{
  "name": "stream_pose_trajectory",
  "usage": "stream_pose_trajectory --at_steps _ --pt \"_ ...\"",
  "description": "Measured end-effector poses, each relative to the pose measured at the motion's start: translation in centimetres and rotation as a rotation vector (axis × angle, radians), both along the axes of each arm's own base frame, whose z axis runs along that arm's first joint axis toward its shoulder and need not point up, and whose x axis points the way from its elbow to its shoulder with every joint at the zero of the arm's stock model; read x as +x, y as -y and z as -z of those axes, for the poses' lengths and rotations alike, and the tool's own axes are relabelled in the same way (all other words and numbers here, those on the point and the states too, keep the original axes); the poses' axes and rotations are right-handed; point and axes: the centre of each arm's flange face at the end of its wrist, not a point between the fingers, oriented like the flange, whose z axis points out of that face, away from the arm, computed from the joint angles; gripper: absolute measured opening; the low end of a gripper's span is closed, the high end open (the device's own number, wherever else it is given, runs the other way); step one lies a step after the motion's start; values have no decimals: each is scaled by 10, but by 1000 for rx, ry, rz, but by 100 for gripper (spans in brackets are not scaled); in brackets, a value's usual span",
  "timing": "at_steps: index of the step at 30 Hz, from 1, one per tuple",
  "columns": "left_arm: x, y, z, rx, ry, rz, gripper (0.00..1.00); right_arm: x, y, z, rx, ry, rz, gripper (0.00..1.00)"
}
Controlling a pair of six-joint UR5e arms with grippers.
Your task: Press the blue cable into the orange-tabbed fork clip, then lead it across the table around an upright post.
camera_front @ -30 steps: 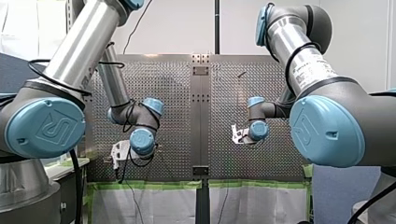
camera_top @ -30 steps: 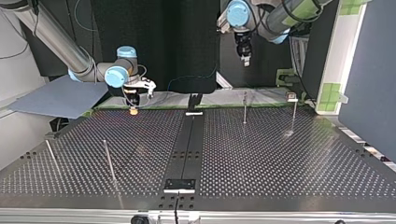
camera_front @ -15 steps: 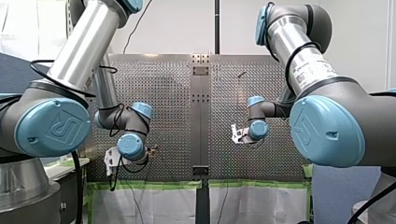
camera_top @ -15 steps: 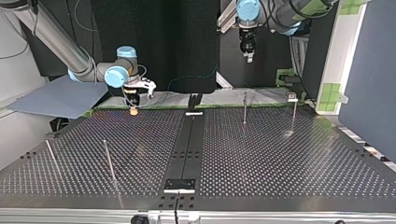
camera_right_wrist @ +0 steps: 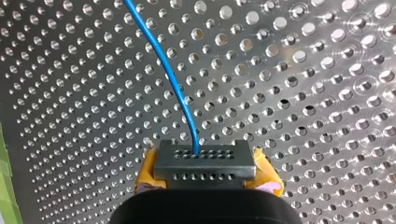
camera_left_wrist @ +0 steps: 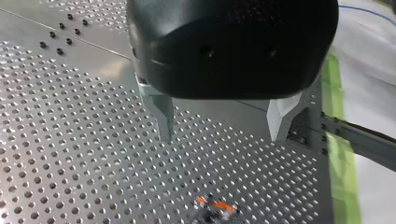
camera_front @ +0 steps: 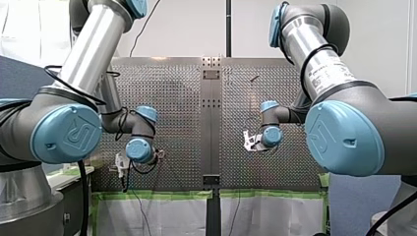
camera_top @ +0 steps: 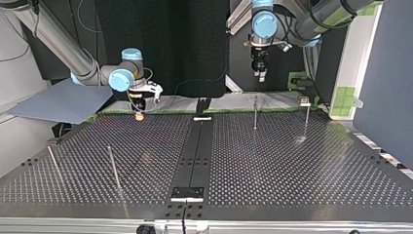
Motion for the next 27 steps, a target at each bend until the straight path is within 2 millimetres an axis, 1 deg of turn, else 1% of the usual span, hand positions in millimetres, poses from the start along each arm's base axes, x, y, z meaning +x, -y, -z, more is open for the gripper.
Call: stream_pose_trajectory --at_steps 4,9,18,23,27 --pt "10 4 -4 -21 15 25 100 0 0 0 0 0 1 0" --pt "13 7 -3 -37 14 59 100 0 0 0 -1 0 1 0" --pt "11 14 19 -45 -18 133 100 0 0 -1 -1 0 0 0" --pt "18 19 33 -58 -22 175 100 0 0 -2 -2 1 0 0" --pt "21 23 37 -65 -25 207 100 0 1 -2 -3 1 1 0"
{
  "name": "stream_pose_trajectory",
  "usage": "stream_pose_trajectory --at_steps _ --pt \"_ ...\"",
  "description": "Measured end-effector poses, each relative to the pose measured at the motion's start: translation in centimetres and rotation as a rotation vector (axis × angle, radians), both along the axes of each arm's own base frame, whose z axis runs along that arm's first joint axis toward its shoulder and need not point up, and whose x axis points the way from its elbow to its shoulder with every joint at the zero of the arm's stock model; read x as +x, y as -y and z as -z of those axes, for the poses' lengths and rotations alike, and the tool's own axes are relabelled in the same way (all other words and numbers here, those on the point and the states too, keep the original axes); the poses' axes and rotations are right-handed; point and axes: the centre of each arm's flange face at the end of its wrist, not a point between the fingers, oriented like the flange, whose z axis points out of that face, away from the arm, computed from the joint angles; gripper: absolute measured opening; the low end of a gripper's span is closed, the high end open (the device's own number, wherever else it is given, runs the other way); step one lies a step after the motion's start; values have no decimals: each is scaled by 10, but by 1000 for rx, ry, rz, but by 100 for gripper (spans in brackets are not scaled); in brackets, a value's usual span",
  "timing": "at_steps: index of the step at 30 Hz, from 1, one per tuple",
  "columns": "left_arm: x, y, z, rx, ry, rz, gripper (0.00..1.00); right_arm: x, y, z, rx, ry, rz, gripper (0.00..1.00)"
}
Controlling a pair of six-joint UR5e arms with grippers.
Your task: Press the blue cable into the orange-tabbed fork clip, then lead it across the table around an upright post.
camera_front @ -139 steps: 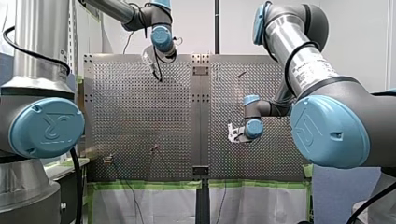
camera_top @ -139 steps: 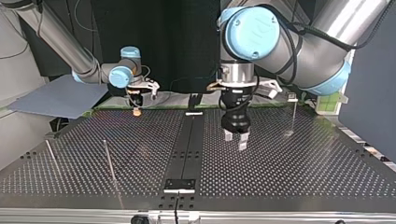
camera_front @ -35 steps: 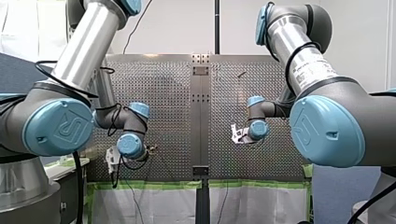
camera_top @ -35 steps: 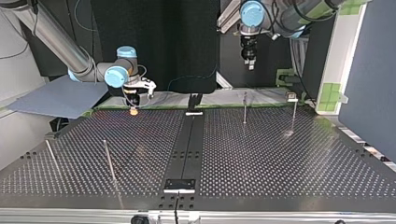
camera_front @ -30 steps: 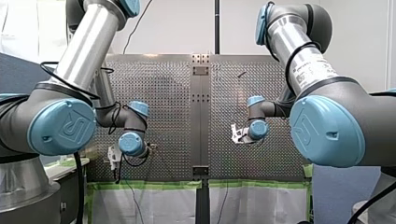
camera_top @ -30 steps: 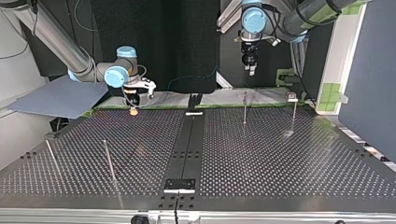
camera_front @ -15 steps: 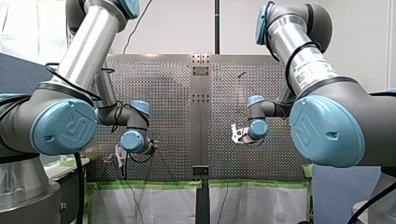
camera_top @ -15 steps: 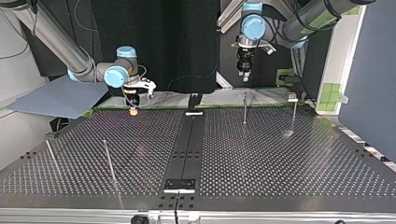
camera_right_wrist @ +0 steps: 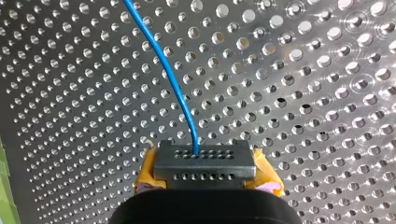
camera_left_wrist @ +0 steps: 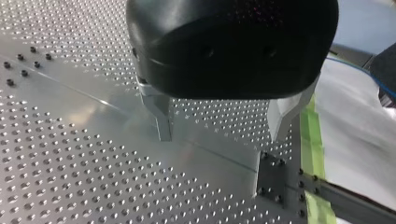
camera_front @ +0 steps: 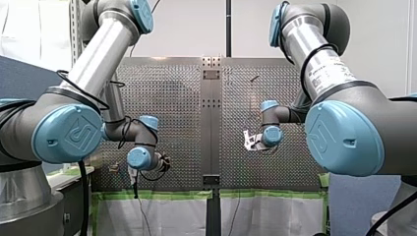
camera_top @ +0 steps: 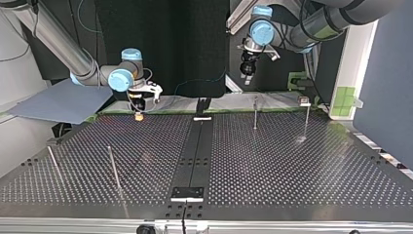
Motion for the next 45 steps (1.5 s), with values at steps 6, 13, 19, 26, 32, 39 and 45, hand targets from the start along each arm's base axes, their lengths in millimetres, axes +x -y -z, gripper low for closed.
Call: stream_pose_trajectory --at_steps 6,13,19,26,32,39,45 --pt "2 5 0 -12 0 46 100 -1 1 0 1 0 2 0" --pt "1 5 1 -7 -5 43 100 1 0 0 0 0 -2 0" --pt "1 0 1 28 -4 4 100 1 0 0 0 0 -3 0" --pt "-3 -7 3 91 -36 -34 100 1 -1 0 1 0 -2 0" --pt "-8 -13 5 149 -76 -70 100 -1 0 0 1 0 1 0" --pt "-11 -21 6 184 -96 -128 100 -1 0 1 2 -1 1 0" --pt "-11 -26 5 206 -96 -179 100 -1 0 2 3 -1 1 0"
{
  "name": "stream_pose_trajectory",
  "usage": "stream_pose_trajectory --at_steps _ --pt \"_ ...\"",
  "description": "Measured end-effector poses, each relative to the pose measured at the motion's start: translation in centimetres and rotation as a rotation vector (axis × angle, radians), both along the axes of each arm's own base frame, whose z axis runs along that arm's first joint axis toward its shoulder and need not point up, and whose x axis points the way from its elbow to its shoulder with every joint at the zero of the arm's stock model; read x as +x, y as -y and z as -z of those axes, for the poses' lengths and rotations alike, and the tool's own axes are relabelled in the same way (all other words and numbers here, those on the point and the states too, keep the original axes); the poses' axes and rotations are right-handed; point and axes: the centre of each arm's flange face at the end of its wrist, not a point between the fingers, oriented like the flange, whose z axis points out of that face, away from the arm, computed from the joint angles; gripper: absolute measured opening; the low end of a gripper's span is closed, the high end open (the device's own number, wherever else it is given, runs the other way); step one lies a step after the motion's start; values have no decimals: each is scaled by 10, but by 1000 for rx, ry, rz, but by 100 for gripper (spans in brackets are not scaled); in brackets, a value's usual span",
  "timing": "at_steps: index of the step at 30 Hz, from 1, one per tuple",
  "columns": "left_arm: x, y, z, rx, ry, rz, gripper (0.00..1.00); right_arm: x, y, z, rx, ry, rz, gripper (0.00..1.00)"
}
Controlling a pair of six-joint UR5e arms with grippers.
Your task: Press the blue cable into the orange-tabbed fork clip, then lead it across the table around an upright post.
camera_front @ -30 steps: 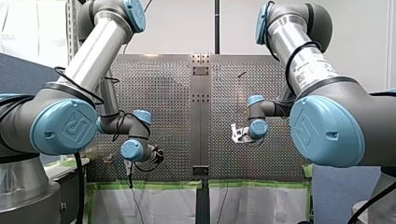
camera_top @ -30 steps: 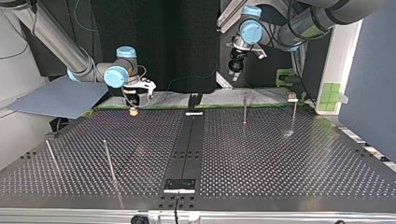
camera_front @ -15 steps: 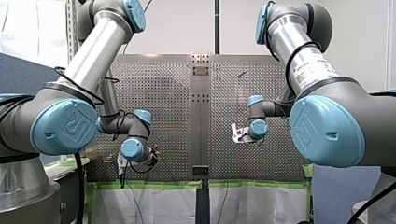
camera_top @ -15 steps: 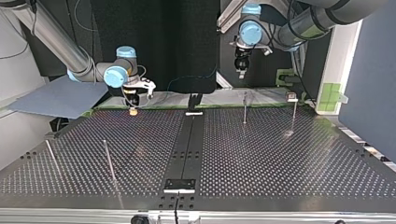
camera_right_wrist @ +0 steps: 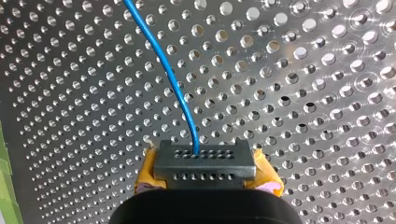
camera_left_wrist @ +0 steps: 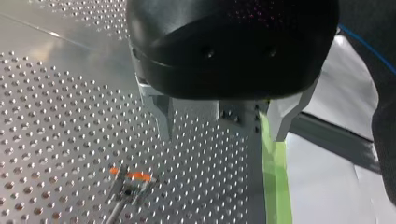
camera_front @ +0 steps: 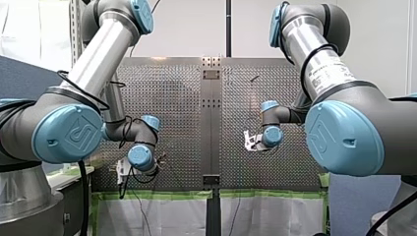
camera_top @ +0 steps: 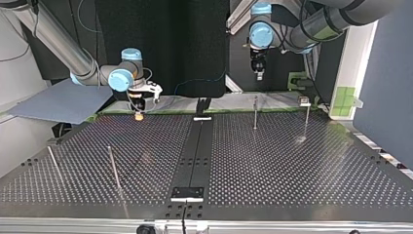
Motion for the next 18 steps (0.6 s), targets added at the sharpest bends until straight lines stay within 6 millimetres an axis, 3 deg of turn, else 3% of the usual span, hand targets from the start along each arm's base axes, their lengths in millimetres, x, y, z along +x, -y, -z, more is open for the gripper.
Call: stream_pose_trajectory --at_steps 18 --pt "1 -11 -2 44 17 -88 100 2 0 -1 -4 -11 -8 0"
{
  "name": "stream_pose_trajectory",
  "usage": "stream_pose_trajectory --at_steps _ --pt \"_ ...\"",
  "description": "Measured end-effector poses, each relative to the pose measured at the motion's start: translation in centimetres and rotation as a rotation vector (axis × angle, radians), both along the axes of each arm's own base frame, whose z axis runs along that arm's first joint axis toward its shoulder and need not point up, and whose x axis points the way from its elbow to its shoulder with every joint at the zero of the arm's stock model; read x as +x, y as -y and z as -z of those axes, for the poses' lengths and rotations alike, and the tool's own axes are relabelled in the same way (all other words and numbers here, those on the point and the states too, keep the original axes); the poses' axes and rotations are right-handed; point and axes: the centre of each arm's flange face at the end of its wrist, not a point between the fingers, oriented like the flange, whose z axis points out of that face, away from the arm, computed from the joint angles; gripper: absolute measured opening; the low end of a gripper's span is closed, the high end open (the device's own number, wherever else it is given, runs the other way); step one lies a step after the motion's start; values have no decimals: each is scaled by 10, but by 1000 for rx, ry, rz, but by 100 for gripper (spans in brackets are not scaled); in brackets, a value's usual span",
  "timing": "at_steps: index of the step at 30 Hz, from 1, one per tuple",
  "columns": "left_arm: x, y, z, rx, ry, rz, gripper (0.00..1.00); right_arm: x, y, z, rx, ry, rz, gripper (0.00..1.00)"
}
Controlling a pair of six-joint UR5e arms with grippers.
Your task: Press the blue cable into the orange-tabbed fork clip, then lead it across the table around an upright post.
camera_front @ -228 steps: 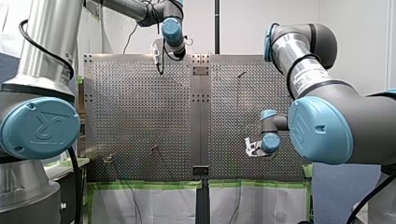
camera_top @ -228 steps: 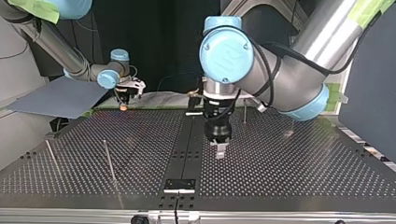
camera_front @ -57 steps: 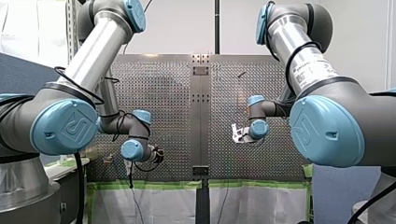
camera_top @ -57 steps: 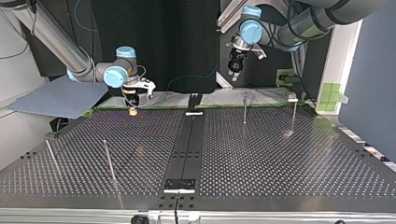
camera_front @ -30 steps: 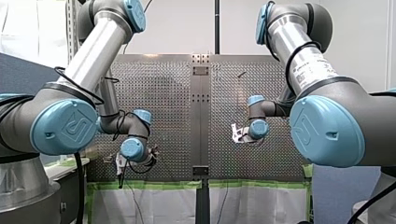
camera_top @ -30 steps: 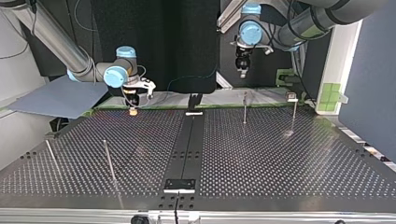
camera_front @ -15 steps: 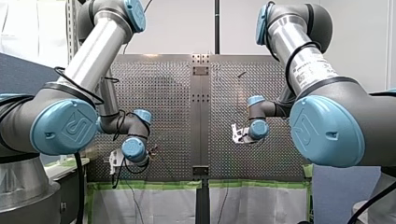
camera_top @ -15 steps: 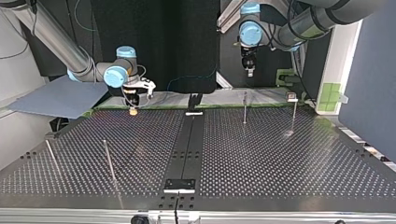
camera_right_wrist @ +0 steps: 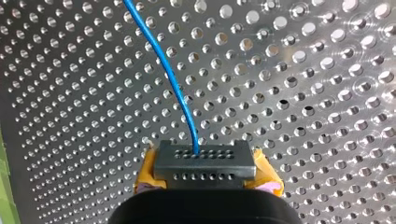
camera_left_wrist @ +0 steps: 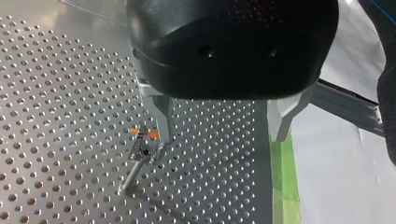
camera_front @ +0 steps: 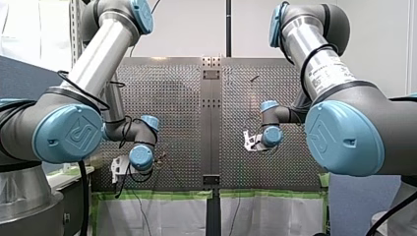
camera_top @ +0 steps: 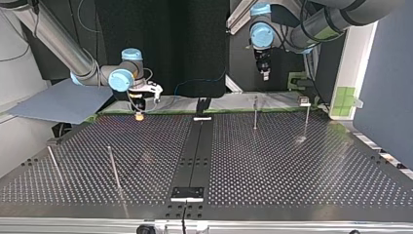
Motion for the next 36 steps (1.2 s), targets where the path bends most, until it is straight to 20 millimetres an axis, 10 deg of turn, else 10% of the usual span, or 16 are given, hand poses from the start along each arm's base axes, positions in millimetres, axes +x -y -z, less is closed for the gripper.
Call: stream_pose_trajectory --at_steps 17,36 --pt "2 14 1 -95 5 105 100 54 -25 -47 -73 -5 -103 0" --pt "16 33 -5 -318 107 212 100 125 -91 -8 -50 -104 -158 0"
